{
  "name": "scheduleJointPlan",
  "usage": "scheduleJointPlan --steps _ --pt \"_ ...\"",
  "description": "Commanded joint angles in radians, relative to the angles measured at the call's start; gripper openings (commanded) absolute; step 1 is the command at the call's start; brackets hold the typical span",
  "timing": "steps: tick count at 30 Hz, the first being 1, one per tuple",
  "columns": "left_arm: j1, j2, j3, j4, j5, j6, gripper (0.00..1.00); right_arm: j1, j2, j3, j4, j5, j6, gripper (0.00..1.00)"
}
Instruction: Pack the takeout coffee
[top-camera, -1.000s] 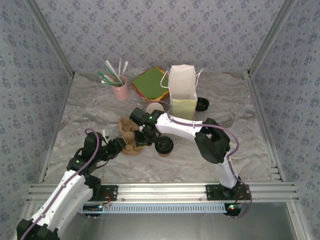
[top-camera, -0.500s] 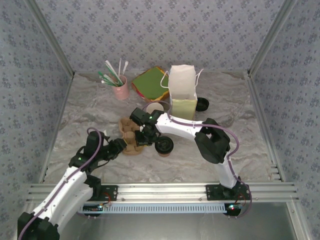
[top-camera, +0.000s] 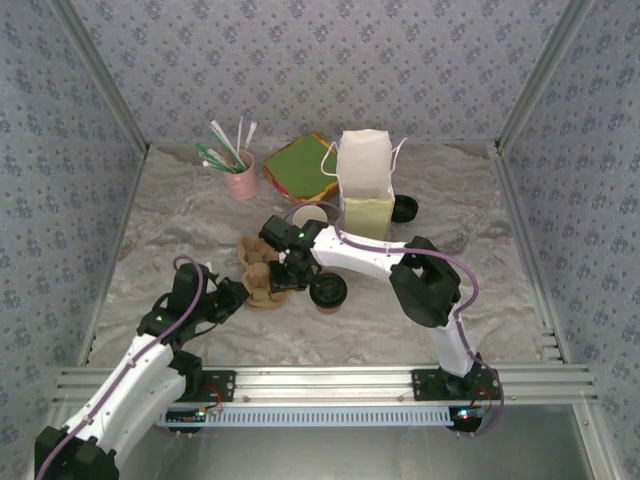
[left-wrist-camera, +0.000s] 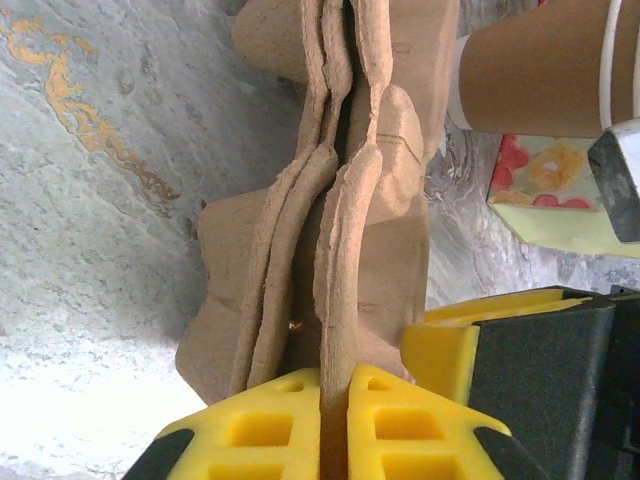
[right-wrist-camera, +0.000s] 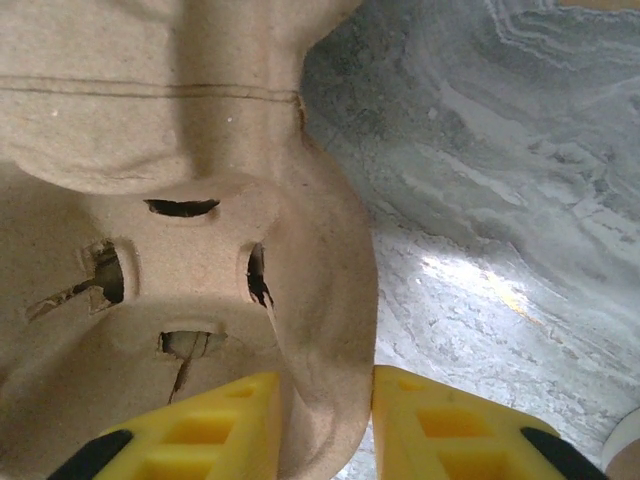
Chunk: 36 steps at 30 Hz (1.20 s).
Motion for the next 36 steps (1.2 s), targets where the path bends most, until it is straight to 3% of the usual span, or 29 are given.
scheduleJointPlan --steps 1,9,26,30,36 --pt "-0.004 -0.022 0.031 -0.019 -0.007 0.000 0.09 0.017 -0.066 0.044 -0.003 -0.009 -0.019 0.32" --pt "-0.001 -0.085 0.049 -0.030 -0.017 -0.017 0.04 0.006 -0.144 0.082 -0.059 0.067 -0.075 0.48" --pt "0.035 -0.191 0.024 0.084 0.038 -0.106 0.01 0.000 -0.230 0.035 -0.055 0.120 -0.068 0.53" --pt "0.035 -0.195 0.025 0.073 0.043 -0.105 0.01 -0.016 -0.224 0.001 -0.005 0.045 -0.053 0.45" --pt "0.036 -0.207 0.013 0.072 0.047 -0.112 0.02 -0.036 -0.206 -0.049 0.063 -0.010 -0.018 0.44"
